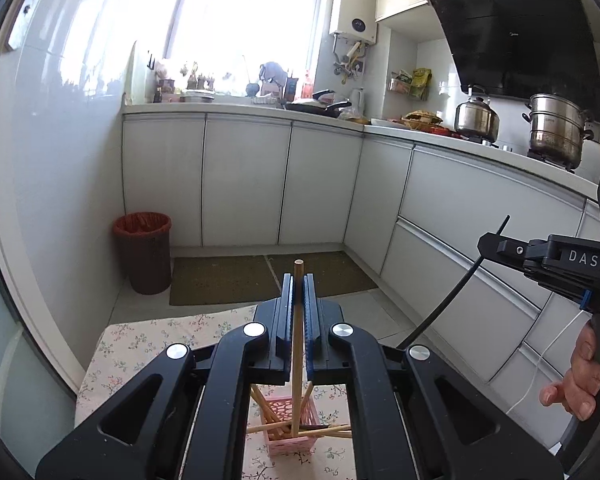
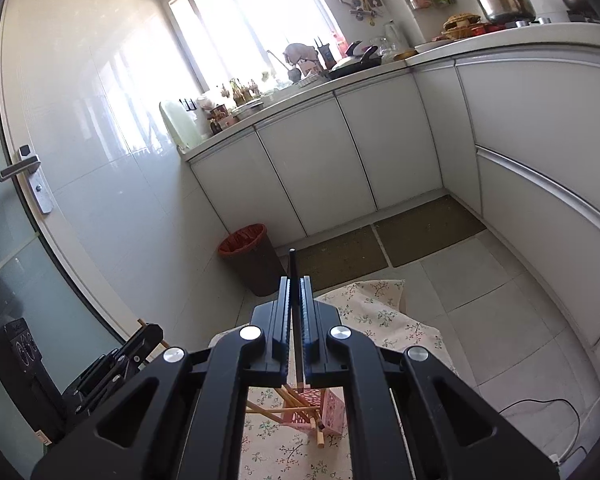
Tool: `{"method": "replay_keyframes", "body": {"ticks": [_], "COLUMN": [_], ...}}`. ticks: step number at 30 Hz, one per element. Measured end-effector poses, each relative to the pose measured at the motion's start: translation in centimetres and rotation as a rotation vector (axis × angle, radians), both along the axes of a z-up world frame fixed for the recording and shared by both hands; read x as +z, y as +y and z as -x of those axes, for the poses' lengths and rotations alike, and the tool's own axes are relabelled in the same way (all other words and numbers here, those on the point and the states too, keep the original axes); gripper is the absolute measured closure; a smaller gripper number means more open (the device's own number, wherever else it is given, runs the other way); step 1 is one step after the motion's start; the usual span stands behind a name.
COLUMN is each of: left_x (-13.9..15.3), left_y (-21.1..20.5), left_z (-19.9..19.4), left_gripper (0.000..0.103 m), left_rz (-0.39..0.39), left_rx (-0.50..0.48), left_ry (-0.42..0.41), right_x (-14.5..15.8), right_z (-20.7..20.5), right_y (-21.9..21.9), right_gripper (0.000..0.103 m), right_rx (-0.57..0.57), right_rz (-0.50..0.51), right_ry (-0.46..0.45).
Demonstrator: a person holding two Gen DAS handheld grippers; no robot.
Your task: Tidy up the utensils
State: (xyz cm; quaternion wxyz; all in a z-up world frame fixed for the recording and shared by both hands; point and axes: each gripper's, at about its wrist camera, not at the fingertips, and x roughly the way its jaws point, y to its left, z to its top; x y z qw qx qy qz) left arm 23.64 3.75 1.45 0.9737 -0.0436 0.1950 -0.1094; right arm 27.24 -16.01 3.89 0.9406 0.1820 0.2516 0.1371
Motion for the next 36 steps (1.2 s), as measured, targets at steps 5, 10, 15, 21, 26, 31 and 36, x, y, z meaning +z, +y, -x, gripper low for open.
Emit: {"method": "replay_keyframes", "body": {"ticks": [5, 10, 15, 21, 26, 31, 36], "left_x": [-2.8, -1.7, 0.1, -0.2, -0.7, -0.3, 0.6], "left_y": [0.8, 3.4, 5.2, 6.6, 7.0, 6.9, 6.3], "left_z": [-1.9, -0.7, 0.8, 0.5, 0.0, 0.3, 1.2], "left_gripper": [0.093, 0.063, 0.062, 0.058, 0.058, 0.056, 0.052], "left_rz": [0.036, 0.107, 0.125, 0.137, 0.134, 0.124, 0.119], "left_rx": [-0.001, 0.055, 0.093, 0.135, 0.149, 0.151, 0.153], "left_ry": [0.042, -0.014, -0.064, -0.035, 0.000, 0.002, -0.010], "right_x": [-2.4, -3.4, -4.1, -6.1, -7.0, -5.6, -4.8], "right_z": [-2.2, -3.0, -3.3, -3.3, -3.3, -2.2, -0.7], "right_y": [1.7, 3.5, 5.0, 7.1, 8.8, 8.4, 7.6], "right_gripper": [0.098, 0.098, 0.098, 0.098, 0.091, 0.068, 0.068], "right_rx": [0.030, 0.051, 0.065, 0.091, 0.128, 0.102, 0.066], "right_rz": [0.028, 0.065, 0.076, 0.110, 0.142, 0.139, 0.163], "right_ry": [0.030, 0.027, 0.029, 0.051, 0.056, 0.020, 0.004]}}
